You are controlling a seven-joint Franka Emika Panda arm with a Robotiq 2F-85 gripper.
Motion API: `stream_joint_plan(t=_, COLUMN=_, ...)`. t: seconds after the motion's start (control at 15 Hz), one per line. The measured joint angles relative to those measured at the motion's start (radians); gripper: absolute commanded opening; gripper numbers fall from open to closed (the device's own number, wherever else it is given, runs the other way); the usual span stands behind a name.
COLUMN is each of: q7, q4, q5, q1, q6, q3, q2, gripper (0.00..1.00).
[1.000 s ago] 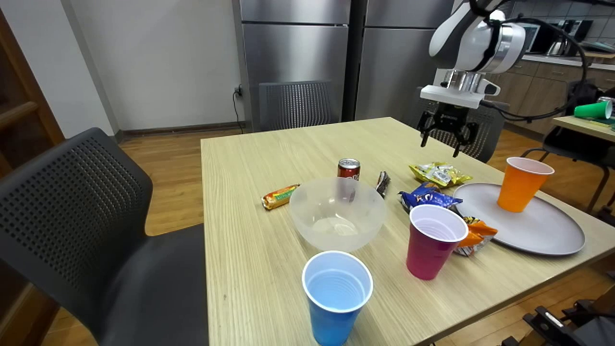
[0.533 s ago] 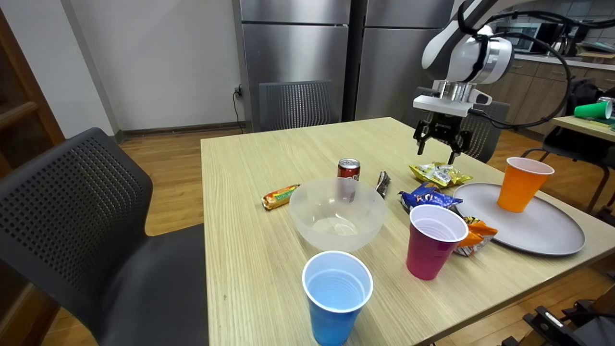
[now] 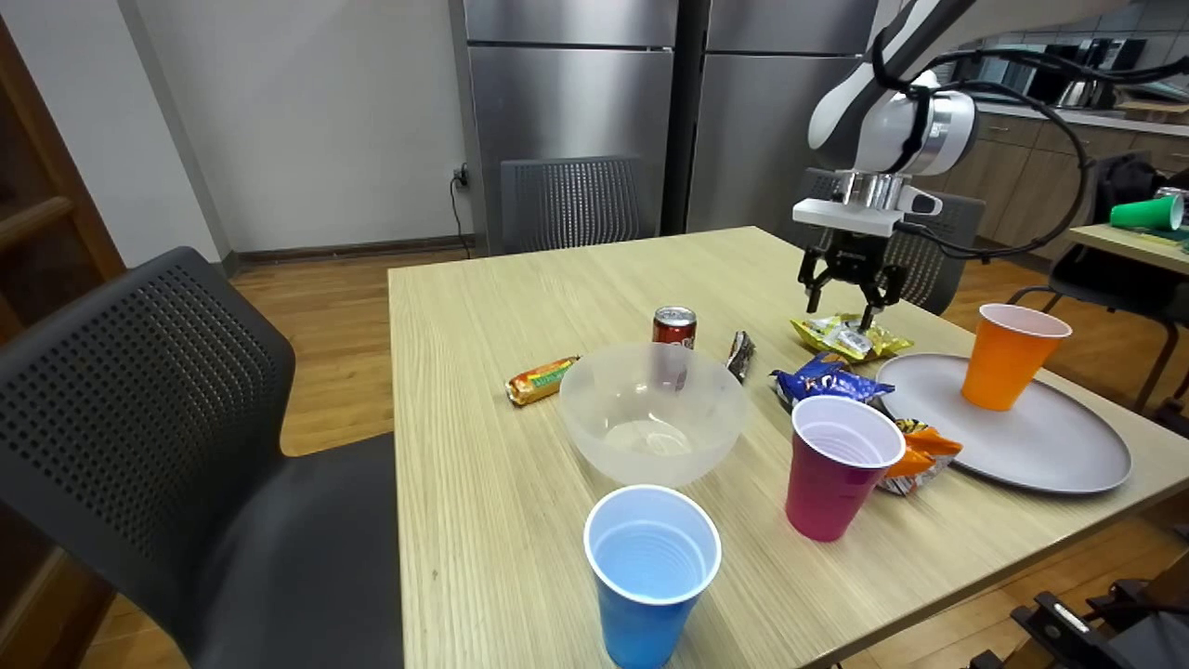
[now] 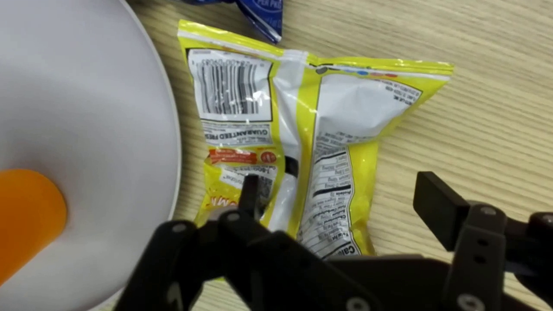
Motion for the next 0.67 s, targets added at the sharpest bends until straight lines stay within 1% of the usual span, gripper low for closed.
stream_joint_plan(t=0.13, q7=0.000, q4=0.014, q5=0.000, q1=-0.002, q6=-0.010, q3=0.000, q2=0.009, gripper=0.44)
stream_joint_plan(t=0.47, q7=0.001, q4=0.029, q5=0.000, q1=-0.003, q6=-0.030, q3=0.000, q2=0.013, gripper=0.07)
stream_joint_plan(t=0.53, q7=0.001, q4=0.031, q5=0.000, q1=-0.003, q6=-0.031, q3=-0.001, q2=0.013, gripper=0.01)
stream_joint_plan(t=0.67, q7=0.001, q4=0.036, q5=0.000, q1=-0.003, q6=-0.032, q3=-0.001, q2=0.013, gripper=0.00)
